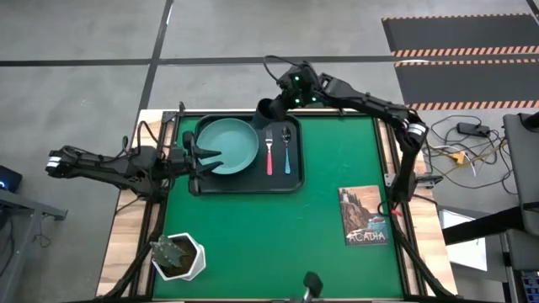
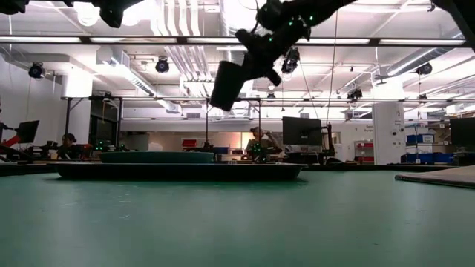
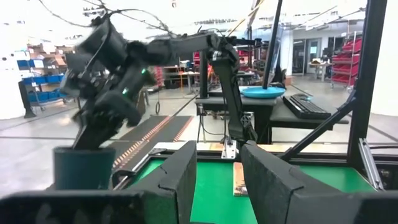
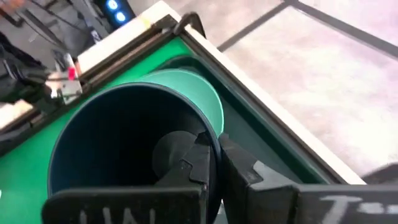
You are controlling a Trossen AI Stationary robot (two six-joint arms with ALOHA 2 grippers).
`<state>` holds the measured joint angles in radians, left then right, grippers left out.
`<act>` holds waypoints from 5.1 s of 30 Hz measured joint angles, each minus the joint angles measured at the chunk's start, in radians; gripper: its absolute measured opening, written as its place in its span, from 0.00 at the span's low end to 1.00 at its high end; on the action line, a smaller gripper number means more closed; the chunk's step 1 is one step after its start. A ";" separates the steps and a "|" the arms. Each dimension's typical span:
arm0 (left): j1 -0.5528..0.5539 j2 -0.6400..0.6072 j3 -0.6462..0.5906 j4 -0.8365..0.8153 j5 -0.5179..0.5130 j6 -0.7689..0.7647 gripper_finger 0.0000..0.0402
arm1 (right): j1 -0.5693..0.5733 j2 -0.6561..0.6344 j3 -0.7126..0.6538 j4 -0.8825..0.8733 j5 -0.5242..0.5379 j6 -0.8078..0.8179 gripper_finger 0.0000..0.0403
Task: Pick and place plate/cup/fork/spoon on tray
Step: Put the dark blue cup on the black tray to the top right of the green plate, then return to Home Position
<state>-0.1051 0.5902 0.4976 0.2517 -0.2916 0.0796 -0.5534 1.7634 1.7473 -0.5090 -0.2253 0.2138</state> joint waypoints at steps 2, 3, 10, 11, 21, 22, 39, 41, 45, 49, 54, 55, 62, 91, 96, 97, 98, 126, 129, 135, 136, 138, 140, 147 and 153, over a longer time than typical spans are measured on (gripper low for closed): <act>0.000 0.000 0.000 0.003 0.000 0.012 0.27 | -0.016 0.026 0.001 0.033 -0.032 0.003 0.02; 0.000 0.001 0.000 0.003 0.000 0.013 0.27 | -0.023 0.041 0.005 0.039 -0.041 0.005 0.02; 0.000 0.000 0.000 0.003 0.000 0.014 0.27 | -0.068 0.180 0.147 0.027 -0.040 0.007 0.02; 0.000 0.000 0.000 0.003 0.000 0.014 0.27 | -0.073 0.206 0.181 0.009 -0.039 0.007 0.02; 0.000 0.000 0.000 0.003 0.000 0.014 0.27 | -0.103 0.459 0.537 -0.249 -0.037 -0.024 0.02; 0.000 0.000 0.000 0.002 0.000 0.015 0.27 | -0.108 0.475 0.564 -0.264 -0.037 -0.027 0.02; 0.000 -0.018 0.000 0.013 0.000 0.059 0.27 | -0.105 0.550 0.602 -0.310 -0.037 -0.048 0.02; 0.000 -0.017 0.000 0.013 0.000 0.059 0.27 | -0.104 0.560 0.601 -0.309 -0.034 -0.055 0.02; 0.000 -0.017 0.000 0.013 0.000 0.059 0.27 | -0.105 0.564 0.600 -0.311 0.026 -0.058 0.02; 0.000 -0.017 0.000 0.013 0.000 0.059 0.27 | -0.108 0.563 0.596 -0.311 0.071 -0.076 0.02; 0.000 -0.017 0.000 0.013 0.000 0.059 0.27 | -0.100 0.563 0.591 -0.337 0.069 -0.077 0.02; 0.000 -0.017 0.000 0.014 0.000 0.059 0.27 | -0.099 0.563 0.589 -0.342 0.068 -0.077 0.02; 0.000 -0.017 0.000 0.018 0.000 0.059 0.27 | -0.091 0.563 0.566 -0.346 0.070 -0.084 0.02; 0.000 -0.016 0.000 -0.005 0.000 0.060 0.27 | 0.072 0.186 0.307 -0.298 0.119 -0.140 0.30; 0.000 -0.015 -0.003 -0.007 -0.001 0.059 0.27 | 0.186 -0.081 -0.019 -0.082 0.124 -0.163 0.29; 0.000 -0.015 -0.005 -0.007 0.000 0.059 0.27 | 0.209 -0.133 -0.096 -0.028 0.122 -0.164 0.29; 0.000 -0.015 -0.007 -0.008 -0.001 0.059 0.27 | 0.232 -0.186 -0.171 0.021 0.121 -0.172 0.29; 0.000 0.004 -0.014 -0.059 -0.014 0.057 0.27 | 0.399 -1.292 -1.420 0.596 0.174 -0.301 0.17; 0.000 0.012 -0.015 -0.049 -0.095 0.055 0.27 | 0.399 -1.395 -1.477 0.597 0.174 -0.320 0.16; 0.014 0.090 -0.098 0.129 -0.190 0.067 0.27 | 0.399 -1.569 -1.562 0.587 0.174 -0.324 0.16; 0.021 0.100 -0.112 0.168 -0.190 0.068 0.26 | 0.399 -1.593 -1.571 0.581 0.175 -0.330 0.16; 0.045 0.111 -0.129 0.226 -0.190 0.068 0.23 | 0.398 -1.640 -1.580 0.543 0.175 -0.339 0.16; 0.079 0.106 -0.142 0.229 -0.191 0.079 0.19 | 0.398 -1.683 -1.582 0.510 0.177 -0.350 0.16; 0.186 -0.044 -0.140 0.017 -0.185 0.087 0.03 | 0.398 -1.762 -1.578 0.420 0.177 -0.376 0.15; 0.210 -0.210 -0.185 -0.101 -0.061 0.056 0.01 | 0.398 -1.756 -1.597 0.418 0.174 -0.411 0.15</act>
<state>0.1051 0.3803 0.3128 0.1504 -0.3529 0.1353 -0.1551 0.0071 0.1505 -0.0907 -0.0517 -0.1968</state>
